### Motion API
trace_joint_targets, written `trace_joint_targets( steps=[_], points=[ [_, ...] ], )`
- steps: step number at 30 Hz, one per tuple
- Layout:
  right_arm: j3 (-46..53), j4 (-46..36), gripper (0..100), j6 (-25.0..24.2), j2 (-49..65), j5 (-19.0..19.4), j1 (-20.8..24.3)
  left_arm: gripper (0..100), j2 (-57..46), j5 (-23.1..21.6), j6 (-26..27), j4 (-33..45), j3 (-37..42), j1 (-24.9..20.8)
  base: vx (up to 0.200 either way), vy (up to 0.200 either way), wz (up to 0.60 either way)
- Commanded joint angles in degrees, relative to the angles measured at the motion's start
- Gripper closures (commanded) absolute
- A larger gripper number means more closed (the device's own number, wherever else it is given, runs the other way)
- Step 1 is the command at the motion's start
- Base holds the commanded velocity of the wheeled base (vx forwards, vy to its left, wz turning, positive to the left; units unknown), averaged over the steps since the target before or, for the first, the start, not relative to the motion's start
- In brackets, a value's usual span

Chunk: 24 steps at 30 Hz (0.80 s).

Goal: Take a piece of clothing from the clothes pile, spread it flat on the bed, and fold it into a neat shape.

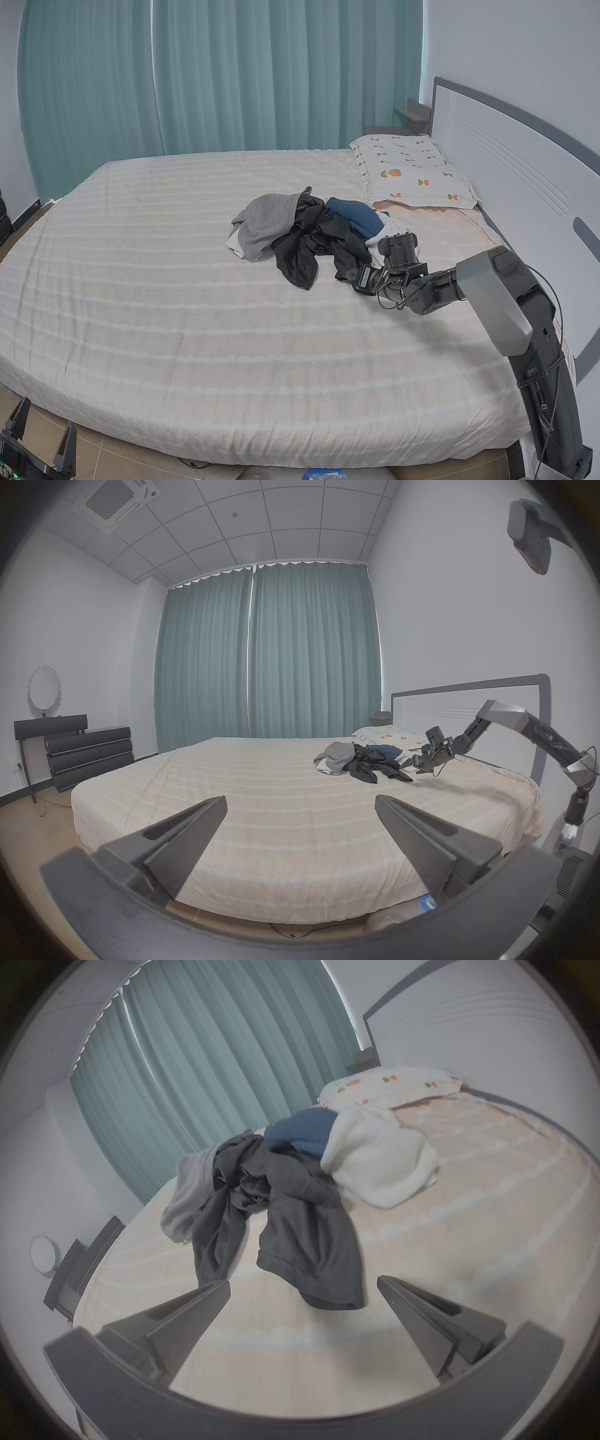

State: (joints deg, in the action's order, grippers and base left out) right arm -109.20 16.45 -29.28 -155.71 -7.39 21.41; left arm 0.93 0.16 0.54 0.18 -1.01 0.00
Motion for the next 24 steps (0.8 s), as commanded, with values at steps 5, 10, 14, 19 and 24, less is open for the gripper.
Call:
trace_joint_targets(
  steps=[5,10,14,19,24],
  points=[
    [-5.4,-1.9,0,-2.5,-7.9,-1.2,0.7,0,-0.9,0.0,0.0,0.0,0.9,0.0,0.000,0.000,0.00],
    [-5.4,1.2,0,-2.5,-7.7,-1.1,0.1,0,-0.9,0.0,0.0,0.0,0.9,0.0,0.000,0.000,0.00],
    [-5.4,2.0,100,-2.5,-7.1,-1.1,-0.2,0,-0.9,0.0,0.0,0.0,0.9,0.0,0.000,0.000,0.00],
    [-5.4,4.3,100,-2.6,-7.1,-1.6,-0.6,0,-0.9,0.0,0.0,0.0,0.9,0.0,0.000,0.000,0.00],
    [-5.4,4.8,100,-4.2,-7.0,-1.7,-1.1,0,-0.9,0.0,0.0,0.0,0.9,0.0,0.000,0.000,0.00]
  ],
)
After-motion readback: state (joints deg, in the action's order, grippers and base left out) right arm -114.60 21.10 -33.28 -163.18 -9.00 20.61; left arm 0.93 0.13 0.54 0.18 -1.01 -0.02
